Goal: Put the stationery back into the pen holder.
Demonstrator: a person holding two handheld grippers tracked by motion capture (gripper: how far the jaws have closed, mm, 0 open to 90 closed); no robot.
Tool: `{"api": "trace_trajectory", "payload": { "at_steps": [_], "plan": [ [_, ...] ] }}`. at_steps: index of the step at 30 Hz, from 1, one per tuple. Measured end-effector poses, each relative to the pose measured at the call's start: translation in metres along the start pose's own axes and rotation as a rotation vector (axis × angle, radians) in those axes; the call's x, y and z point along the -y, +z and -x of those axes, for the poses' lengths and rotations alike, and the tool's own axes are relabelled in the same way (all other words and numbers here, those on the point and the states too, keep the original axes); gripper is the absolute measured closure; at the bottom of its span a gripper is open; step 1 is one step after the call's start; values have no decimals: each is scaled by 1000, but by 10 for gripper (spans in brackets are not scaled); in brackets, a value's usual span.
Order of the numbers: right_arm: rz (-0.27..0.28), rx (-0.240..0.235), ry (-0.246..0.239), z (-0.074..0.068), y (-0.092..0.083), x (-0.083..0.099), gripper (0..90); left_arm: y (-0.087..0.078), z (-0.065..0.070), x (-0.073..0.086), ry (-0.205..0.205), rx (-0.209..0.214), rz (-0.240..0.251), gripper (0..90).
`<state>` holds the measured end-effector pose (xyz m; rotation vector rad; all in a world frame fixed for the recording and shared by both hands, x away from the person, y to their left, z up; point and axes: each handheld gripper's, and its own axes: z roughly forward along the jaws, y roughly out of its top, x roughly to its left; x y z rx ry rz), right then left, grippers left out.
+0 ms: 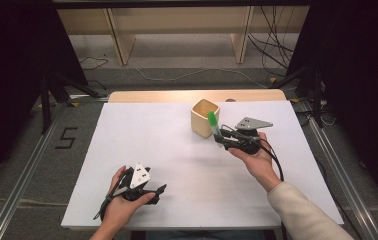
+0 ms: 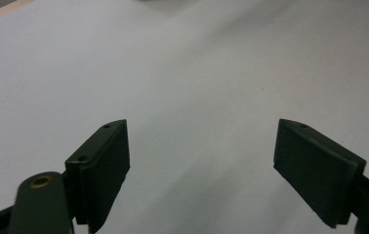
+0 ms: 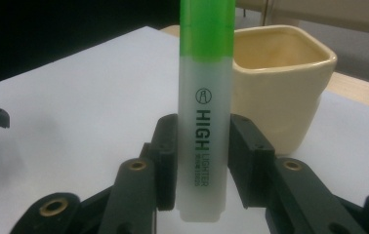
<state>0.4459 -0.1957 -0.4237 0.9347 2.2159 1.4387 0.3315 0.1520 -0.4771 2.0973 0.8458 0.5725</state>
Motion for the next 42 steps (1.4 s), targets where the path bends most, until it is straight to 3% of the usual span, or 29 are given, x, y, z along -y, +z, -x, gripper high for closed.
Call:
{"api": "trace_trajectory", "payload": {
  "at_steps": [13, 42],
  "plan": [
    [61, 26, 8, 8, 0, -5, 661, 0, 1, 0, -3, -1, 3, 208],
    [114, 61, 26, 23, 10, -26, 661, 1, 0, 0, -12, -5, 6, 206]
  ]
}}
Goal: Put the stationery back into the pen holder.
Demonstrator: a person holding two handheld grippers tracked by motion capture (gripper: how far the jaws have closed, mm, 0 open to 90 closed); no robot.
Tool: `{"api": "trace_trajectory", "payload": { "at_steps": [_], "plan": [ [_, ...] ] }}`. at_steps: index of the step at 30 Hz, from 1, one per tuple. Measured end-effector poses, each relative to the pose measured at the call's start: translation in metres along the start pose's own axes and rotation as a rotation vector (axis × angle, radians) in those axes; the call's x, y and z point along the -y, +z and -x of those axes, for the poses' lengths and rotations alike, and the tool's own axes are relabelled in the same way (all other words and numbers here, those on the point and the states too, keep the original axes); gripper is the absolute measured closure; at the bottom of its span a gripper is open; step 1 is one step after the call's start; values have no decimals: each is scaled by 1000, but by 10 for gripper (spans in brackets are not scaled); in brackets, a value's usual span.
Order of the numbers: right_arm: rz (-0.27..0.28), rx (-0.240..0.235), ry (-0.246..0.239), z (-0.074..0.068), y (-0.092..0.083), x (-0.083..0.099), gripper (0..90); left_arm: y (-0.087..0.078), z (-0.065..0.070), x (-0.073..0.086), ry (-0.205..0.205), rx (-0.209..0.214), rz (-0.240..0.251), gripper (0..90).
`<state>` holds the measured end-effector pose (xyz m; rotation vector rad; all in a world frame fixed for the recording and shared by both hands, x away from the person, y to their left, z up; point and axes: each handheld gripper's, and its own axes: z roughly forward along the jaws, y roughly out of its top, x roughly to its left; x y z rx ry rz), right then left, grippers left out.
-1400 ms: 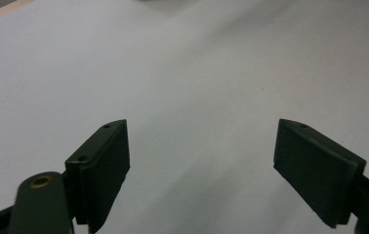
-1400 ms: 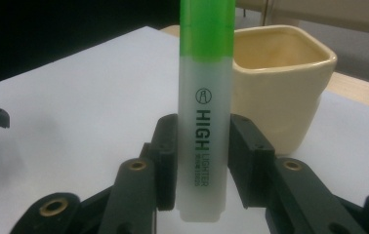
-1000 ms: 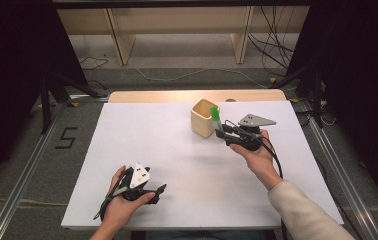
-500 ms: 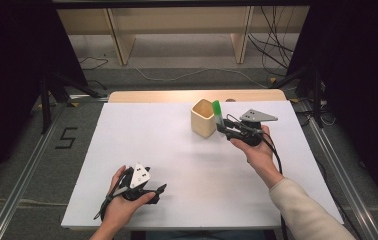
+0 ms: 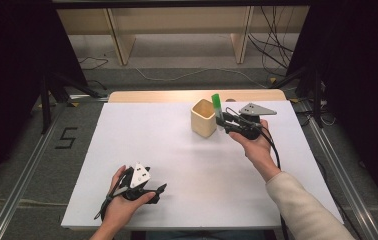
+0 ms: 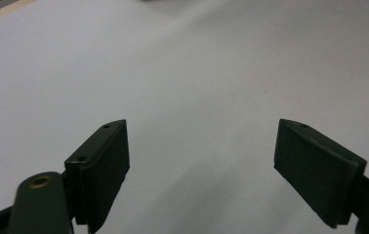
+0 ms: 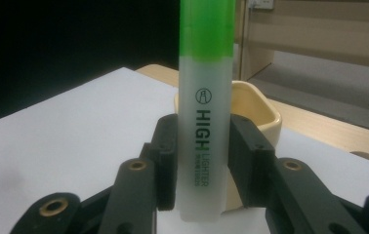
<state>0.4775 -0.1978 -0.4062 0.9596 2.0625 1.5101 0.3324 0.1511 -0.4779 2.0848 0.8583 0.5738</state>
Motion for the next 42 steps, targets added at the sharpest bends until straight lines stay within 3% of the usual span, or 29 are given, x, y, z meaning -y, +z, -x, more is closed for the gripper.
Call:
{"api": "trace_trajectory", "payload": {
  "at_steps": [24, 42],
  "plan": [
    [41, 45, 2, 8, 17, -20, 661, 0, 1, 0, 3, -1, -1, 207],
    [35, 55, 2, 10, 28, -26, 661, 1, 1, 0, 5, 1, 0, 208]
  ]
}}
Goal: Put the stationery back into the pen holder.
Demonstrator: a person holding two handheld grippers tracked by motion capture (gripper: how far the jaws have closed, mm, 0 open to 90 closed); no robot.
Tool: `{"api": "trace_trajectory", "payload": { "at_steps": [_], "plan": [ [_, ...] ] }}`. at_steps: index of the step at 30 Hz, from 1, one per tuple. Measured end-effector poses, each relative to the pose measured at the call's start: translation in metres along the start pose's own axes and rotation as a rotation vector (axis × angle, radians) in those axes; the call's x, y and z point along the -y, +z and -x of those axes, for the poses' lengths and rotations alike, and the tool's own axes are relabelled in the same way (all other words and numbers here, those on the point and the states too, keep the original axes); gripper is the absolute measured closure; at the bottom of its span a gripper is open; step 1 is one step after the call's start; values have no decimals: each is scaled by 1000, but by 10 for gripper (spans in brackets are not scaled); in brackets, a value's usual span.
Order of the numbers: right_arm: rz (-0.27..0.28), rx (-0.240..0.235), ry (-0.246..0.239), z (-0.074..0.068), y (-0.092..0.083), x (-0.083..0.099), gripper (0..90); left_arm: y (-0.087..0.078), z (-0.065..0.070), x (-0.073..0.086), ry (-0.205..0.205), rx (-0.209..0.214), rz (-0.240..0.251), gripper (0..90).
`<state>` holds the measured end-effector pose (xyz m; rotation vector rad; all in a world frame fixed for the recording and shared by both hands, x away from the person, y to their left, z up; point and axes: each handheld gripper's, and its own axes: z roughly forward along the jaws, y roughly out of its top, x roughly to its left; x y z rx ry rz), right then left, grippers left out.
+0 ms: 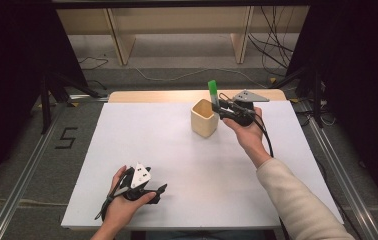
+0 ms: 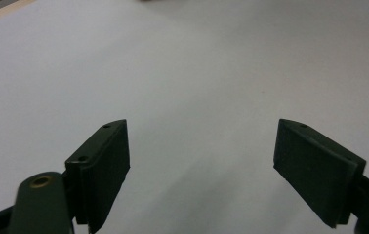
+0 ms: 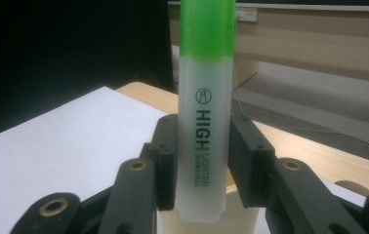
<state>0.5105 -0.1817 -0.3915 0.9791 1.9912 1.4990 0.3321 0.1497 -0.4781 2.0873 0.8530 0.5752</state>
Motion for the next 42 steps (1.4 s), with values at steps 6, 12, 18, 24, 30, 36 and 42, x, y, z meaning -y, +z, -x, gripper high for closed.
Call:
{"api": "trace_trajectory", "payload": {
  "at_steps": [6, 12, 18, 24, 30, 36, 42],
  "plan": [
    [-4, 1, 1, 0, 4, -3, 661, 0, 0, 0, -2, 2, 0, 208],
    [3, 3, 0, 0, 7, -6, 661, 0, 0, 0, 0, 1, 1, 209],
    [0, 8, 4, 0, 10, -7, 661, 0, 0, 0, 0, 2, 2, 209],
    [2, 9, 5, 1, 12, -7, 661, 0, 0, 0, 1, 1, 1, 209],
    [1, 10, 7, 1, 16, -8, 661, 0, 0, 0, 1, 0, 2, 209],
    [-4, 12, 8, 1, 21, -9, 660, 0, 0, 0, -1, 0, 5, 209],
    [-5, 11, 2, 0, 25, -11, 661, 0, 0, 0, 2, 1, 3, 209]
  ]
}}
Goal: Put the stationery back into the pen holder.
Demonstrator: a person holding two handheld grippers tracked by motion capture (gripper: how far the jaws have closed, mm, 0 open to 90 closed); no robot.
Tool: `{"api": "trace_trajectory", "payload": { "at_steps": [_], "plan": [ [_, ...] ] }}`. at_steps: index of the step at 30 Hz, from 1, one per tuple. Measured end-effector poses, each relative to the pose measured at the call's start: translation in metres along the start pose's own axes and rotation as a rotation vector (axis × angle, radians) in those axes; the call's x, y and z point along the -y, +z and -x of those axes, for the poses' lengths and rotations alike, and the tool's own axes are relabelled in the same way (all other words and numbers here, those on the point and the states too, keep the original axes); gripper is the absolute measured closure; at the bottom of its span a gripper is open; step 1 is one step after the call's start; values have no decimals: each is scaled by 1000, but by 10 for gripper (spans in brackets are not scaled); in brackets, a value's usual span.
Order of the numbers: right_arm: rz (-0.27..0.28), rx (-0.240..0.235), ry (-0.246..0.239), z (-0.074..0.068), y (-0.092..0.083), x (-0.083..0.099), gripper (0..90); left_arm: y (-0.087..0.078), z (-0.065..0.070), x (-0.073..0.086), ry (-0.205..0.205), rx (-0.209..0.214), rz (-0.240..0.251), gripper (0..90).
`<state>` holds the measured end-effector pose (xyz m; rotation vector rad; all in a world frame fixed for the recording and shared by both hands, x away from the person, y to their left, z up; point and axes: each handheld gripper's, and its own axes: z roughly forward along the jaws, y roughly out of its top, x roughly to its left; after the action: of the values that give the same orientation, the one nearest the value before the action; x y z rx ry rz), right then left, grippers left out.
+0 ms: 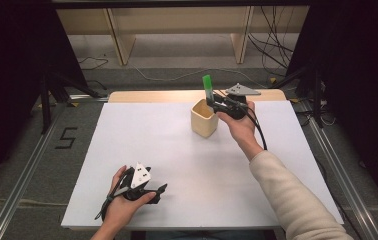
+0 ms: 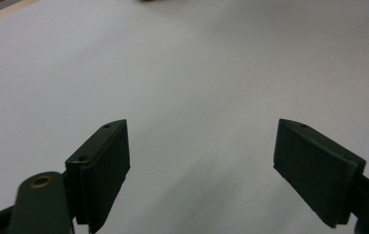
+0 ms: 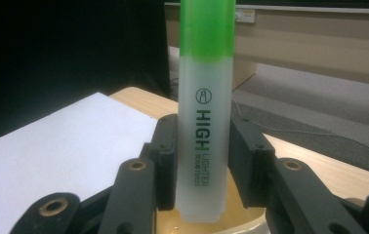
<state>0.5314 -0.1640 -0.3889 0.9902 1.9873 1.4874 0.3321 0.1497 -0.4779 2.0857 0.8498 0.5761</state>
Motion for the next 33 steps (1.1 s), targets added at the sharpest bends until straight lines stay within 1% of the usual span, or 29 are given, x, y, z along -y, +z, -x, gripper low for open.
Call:
{"api": "trace_trajectory", "payload": {
  "at_steps": [11, 22, 33],
  "plan": [
    [-10, -4, -4, 0, 8, 4, 660, 0, 0, 0, 0, 1, 1, 209],
    [-25, 2, 1, 1, 13, 8, 660, 0, 0, 0, 0, 3, 1, 209],
    [-37, -2, 1, 1, 18, 13, 660, 0, 0, 0, -1, 4, 2, 209]
  ]
}}
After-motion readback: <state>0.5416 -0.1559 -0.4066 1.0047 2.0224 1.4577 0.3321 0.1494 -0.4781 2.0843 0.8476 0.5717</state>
